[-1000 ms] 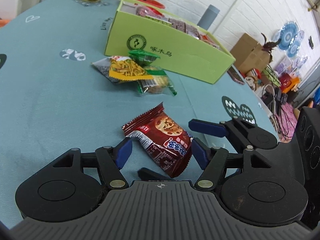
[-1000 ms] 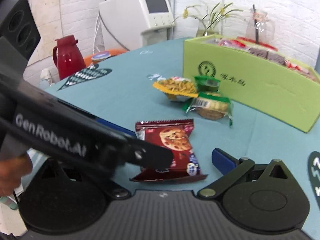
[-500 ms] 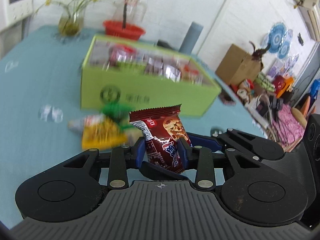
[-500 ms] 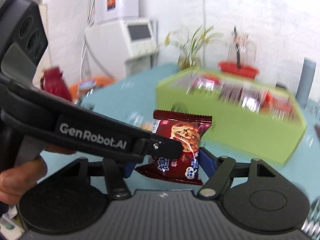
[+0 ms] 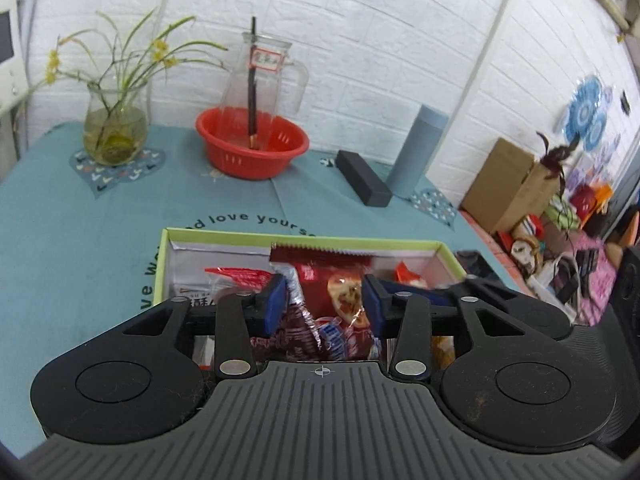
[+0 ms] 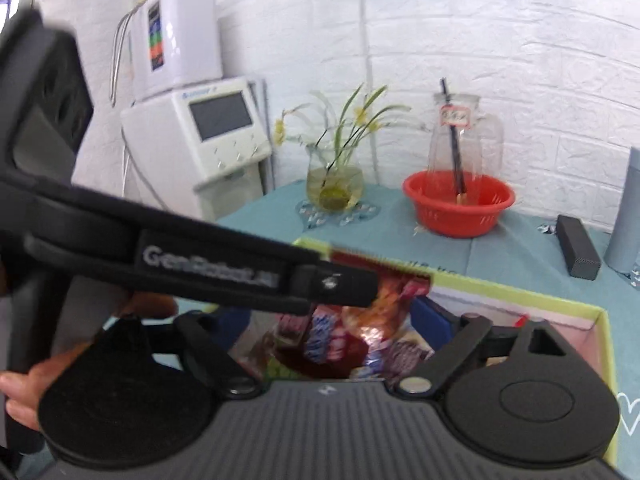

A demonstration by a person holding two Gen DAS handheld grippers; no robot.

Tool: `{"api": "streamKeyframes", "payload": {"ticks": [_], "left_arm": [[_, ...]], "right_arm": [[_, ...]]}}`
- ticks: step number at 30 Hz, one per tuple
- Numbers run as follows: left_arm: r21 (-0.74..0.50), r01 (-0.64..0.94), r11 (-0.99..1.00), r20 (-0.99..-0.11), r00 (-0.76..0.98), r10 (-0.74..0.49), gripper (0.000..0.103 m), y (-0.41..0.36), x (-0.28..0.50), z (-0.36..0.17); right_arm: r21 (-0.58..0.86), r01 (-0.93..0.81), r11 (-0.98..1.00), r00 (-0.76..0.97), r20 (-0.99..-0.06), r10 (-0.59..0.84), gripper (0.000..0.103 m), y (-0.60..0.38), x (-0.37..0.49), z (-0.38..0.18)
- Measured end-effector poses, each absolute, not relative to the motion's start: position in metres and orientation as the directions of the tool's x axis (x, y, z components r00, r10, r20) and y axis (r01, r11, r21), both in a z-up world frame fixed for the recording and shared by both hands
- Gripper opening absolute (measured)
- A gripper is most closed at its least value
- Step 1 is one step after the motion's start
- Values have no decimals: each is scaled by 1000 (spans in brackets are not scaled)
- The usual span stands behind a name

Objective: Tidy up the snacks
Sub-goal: 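Lower the red cookie bag into the green box and open the left gripper, then grasp the yellow fries snack bag with the left gripper and lift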

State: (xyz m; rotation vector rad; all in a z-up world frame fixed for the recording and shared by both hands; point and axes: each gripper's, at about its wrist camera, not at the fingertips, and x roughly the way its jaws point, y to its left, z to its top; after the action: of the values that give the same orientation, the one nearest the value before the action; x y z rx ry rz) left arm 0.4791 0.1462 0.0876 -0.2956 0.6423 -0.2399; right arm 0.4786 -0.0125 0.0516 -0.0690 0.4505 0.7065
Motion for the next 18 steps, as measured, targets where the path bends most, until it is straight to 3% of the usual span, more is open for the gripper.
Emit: {"api": "streamKeyframes", "payload": {"ticks": [4, 7, 9, 14, 18], "left_arm": [[-364, 128, 922, -469, 830, -300, 53, 163, 451, 100], [-348, 120, 930, -449, 849, -278, 57, 173, 418, 103], [-333, 103, 937, -465, 847, -258, 63, 178, 396, 96], [-235, 52, 971, -579, 795, -183, 63, 177, 367, 67], [-258, 32, 966, -675, 709, -204, 55, 186, 367, 31]], "right_arm": [[110, -631, 768, 706, -330, 627, 94, -36, 446, 65], [110, -644, 757, 699, -318, 641, 94, -46, 407, 63], [106, -683, 723, 651, -363, 667, 94, -43, 383, 50], [111, -764, 636, 502, -517, 693, 93, 1, 352, 1], [83, -798, 597, 451, -574, 683, 93, 43, 358, -21]]}}
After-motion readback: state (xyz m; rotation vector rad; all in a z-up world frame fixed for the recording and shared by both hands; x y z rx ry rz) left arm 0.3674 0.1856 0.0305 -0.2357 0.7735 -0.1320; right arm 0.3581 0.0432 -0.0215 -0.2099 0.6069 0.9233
